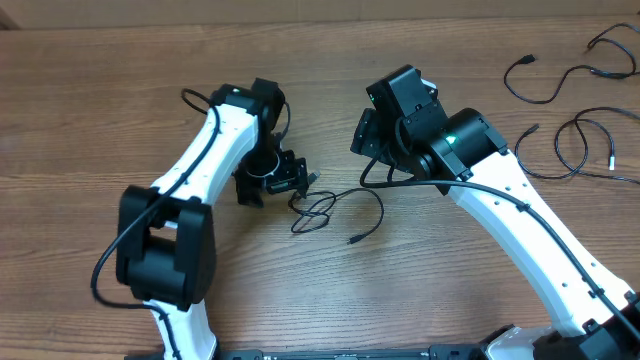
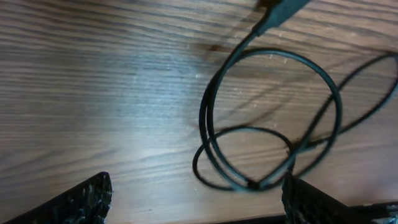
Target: Untangle cables
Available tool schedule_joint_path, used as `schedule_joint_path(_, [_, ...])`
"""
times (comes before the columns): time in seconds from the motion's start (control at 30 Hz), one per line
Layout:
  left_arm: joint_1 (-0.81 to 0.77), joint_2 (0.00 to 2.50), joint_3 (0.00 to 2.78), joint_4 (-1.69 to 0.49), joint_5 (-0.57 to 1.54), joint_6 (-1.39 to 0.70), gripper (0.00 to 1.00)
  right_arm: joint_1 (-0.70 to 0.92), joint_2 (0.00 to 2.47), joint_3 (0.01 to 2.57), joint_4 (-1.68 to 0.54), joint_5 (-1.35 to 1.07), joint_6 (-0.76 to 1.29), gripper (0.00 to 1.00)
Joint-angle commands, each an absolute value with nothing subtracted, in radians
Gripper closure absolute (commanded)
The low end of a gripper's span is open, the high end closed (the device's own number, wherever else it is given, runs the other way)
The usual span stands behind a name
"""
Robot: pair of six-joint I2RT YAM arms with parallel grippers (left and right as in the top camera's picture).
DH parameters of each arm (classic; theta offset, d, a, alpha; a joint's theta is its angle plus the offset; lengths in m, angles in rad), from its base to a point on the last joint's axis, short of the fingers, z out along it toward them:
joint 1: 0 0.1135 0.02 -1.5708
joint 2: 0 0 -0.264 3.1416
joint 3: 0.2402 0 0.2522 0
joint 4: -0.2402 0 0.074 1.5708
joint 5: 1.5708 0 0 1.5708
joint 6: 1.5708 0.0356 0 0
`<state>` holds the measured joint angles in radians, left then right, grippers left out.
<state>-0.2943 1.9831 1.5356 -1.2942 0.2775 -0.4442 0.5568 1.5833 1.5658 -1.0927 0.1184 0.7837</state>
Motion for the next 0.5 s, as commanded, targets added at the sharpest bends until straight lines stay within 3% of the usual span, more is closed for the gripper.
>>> schedule_joint_path(0.0, [-0.303, 2.032, 1.526, -1.288, 0.329, -0.484, 0.14, 0.555, 1.58, 1.572, -1.088, 0.118, 0.777, 0.28])
schedule_joint_path(0.17, [-0.326, 2.075, 1.526, -1.279, 0.36, -0.484, 0.22, 0.555, 1.581, 1.572, -1.087, 0.118, 0.777, 0.28])
schedule_joint_path(0.4, [-0.335, 2.087, 1.527, -1.272, 0.36, -0.482, 0.56, 0.555, 1.581, 1.572, -1.087, 0.118, 0.777, 0.29])
schedule_joint_path(0.47, [-0.332, 2.087, 1.527, -1.27, 0.36, -0.482, 0.62, 0.555, 1.581, 1.572, -1.087, 0.118, 0.777, 0.29])
